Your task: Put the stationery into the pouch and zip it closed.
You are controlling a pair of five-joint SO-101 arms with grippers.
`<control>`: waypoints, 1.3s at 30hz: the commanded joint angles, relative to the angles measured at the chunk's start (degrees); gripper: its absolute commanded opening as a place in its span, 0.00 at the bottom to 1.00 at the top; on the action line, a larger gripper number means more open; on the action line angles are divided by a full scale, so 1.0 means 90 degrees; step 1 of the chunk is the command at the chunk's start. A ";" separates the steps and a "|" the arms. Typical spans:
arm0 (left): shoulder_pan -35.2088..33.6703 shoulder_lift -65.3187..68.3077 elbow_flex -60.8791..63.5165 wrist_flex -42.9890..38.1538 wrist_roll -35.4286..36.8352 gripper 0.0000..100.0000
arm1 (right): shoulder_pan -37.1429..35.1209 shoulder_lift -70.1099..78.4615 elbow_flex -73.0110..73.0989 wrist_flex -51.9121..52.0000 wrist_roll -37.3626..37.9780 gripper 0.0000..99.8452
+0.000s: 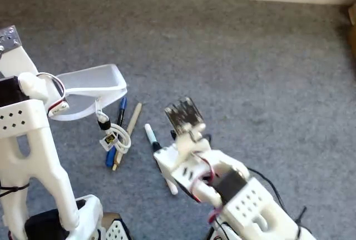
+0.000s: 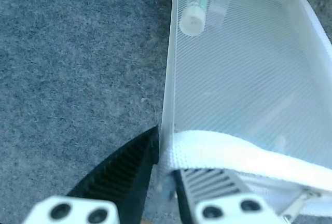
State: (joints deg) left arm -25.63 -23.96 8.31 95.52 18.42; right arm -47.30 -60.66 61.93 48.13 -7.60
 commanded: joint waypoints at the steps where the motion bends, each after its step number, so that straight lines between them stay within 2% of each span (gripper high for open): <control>1: -0.0093 -0.0083 -0.0015 -0.0098 0.0049 0.05 | -0.0063 0.1470 -0.1275 -0.0190 0.0049 0.17; 9: -0.0093 -0.0083 -0.0015 -0.0098 0.0049 0.05 | -0.0063 0.3961 -0.2789 -0.0190 0.0049 0.17; 19: -0.0093 -0.0083 -0.0015 -0.0098 0.0049 0.05 | -0.0024 0.6042 -0.3971 -0.0190 0.0088 0.17; 29: -0.0093 -0.0083 -0.0024 -0.0098 0.0049 0.05 | 0.0122 0.7409 -0.4654 -0.0171 0.0088 0.17; 37: -0.0083 -0.0083 -0.0015 -0.0098 0.0049 0.05 | 0.0327 0.7956 -0.4733 -0.0142 0.0088 0.17; 39: -0.0083 -0.0083 -0.0015 -0.0098 0.0049 0.05 | 0.0337 0.8015 -0.4723 -0.0142 0.0137 0.14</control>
State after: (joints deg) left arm -25.63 -23.96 8.31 95.43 18.42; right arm -44.92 11.60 21.67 47.69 -7.60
